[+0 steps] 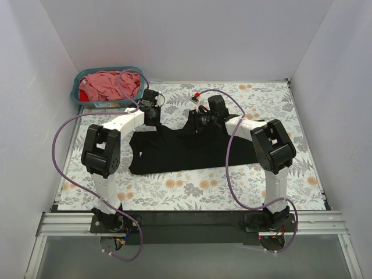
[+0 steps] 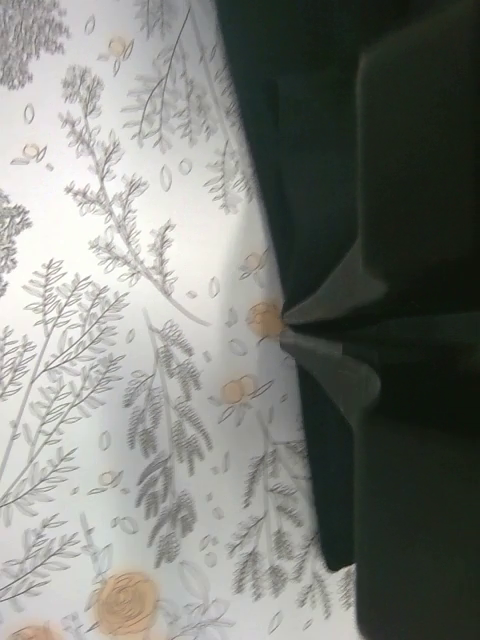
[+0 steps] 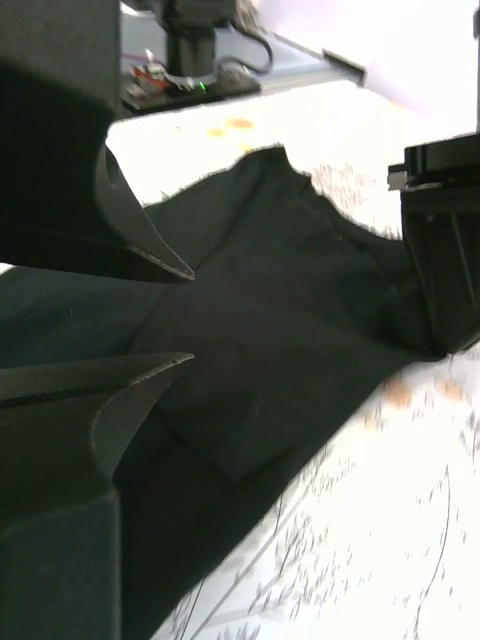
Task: Fold and stack the t-shirts
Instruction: Fold the tshirt
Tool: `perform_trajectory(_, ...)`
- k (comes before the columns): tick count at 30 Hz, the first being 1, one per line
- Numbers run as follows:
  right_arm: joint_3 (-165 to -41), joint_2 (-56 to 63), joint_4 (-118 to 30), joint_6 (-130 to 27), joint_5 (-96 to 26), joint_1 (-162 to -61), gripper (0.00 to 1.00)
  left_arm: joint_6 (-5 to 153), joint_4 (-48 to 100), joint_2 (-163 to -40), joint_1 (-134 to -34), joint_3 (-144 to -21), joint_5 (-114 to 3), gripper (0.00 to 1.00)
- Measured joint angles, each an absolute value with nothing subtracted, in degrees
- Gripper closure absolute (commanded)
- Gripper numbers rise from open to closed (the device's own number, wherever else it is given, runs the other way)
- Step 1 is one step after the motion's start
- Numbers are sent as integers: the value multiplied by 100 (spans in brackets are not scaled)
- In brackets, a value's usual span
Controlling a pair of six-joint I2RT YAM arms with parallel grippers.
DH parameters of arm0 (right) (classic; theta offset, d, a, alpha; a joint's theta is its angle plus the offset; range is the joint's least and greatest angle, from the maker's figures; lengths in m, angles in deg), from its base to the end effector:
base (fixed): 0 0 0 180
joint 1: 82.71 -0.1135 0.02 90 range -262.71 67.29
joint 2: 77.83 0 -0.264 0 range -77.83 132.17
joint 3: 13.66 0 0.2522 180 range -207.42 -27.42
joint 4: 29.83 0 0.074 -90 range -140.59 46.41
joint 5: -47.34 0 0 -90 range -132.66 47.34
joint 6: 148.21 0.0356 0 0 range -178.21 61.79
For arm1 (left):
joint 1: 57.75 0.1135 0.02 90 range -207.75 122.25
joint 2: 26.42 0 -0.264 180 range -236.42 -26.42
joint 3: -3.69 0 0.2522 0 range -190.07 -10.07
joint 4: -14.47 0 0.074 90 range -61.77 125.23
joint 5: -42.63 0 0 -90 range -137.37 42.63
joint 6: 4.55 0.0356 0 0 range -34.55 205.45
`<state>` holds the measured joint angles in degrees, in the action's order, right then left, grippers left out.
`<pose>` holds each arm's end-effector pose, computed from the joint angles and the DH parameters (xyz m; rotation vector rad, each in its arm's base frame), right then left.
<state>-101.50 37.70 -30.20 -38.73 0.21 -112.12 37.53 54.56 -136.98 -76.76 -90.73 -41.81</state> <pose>0.3761 0.2398 0.1874 -0.6785 2.0609 1.2793 0.3942 -0.1322 0.1996 -0.6805 2.4877 -0.3272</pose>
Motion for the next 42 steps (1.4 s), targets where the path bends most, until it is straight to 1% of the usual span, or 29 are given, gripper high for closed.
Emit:
perform_trajectory(2, -10139, 3805, -3033, -3879, -171, -11201, 57, 3812, 5323, -13843, -7676, -9119, -4065, 72)
perform_trajectory(3, -10135, 3816, -3046, -3888, -254, -11196, 55, 3827, 5294, -13910, -7676, -9152, -3997, 57)
perform_trajectory(4, -10135, 3820, -3060, -3894, -324, -11192, 53, 3842, 5257, -13961, -7676, -9176, -3916, 51)
perform_trajectory(5, -10133, 3829, -3062, -3903, -386, -11183, 53, 3829, 5222, -13989, -7676, -9178, -3840, 46)
perform_trajectory(6, -10133, 3833, -3064, -3919, -440, -11172, 51, 3810, 5216, -13991, -7676, -9178, -3759, 37)
perform_trajectory(7, -10133, 3846, -3075, -3936, -491, -11166, 50, 3805, 5207, -13991, -7676, -9178, -3676, 34)
perform_trajectory(9, -10135, 3885, -3110, -3982, -545, -11159, 49, 3718, 5161, -13989, -7673, -9178, -3496, 33)
perform_trajectory(13, -10222, 4093, -3213, -4047, -560, -11144, 49, 3554, 5146, -13886, -7625, -9082, -3431, 33)
perform_trajectory(16, -10362, 4296, -3304, -4041, -563, -11135, 49, 3412, 5119, -13639, -7514, -8866, -3665, 34)
perform_trajectory(19, -10568, 4519, -3339, -4019, -563, -11133, 50, 3296, 5012, -13447, -7297, -8654, -4054, 37)
perform_trajectory(20, -10638, 4583, -3341, -3999, -565, -11133, 51, 3259, 4966, -13405, -7212, -8584, -4202, 39)
perform_trajectory(26, -11044, 4930, -3355, -3787, -569, -11131, 54, 3099, 4739, -13368, -6810, -8182, -5061, 44)
perform_trajectory(31, -11182, 5094, -3357, -3549, -589, -11122, 58, 3084, 4660, -13390, -6729, -8120, -5562, 55)
perform_trajectory(36, -11223, 5155, -3333, -3383, -571, -11115, 59, 3108, 4566, -13401, -6729, -8120, -5971, 56)
perform_trajectory(37, -11232, 5166, -3326, -3366, -560, -11113, 59, 3115, 4558, -13403, -6731, -8120, -6030, 60)
perform_trajectory(40, -11239, 5199, -3289, -3309, -497, -11096, 61, 3134, 4514, -13454, -6731, -8120, -6161, 65)
perform_trajectory(41, -11239, 5206, -3280, -3296, -475, -11089, 61, 3141, 4497, -13484, -6731, -8120, -6189, 70)
perform_trajectory(42, -11239, 5210, -3272, -3289, -458, -11085, 62, 3134, 4492, -13515, -6731, -8120, -6200, 73)
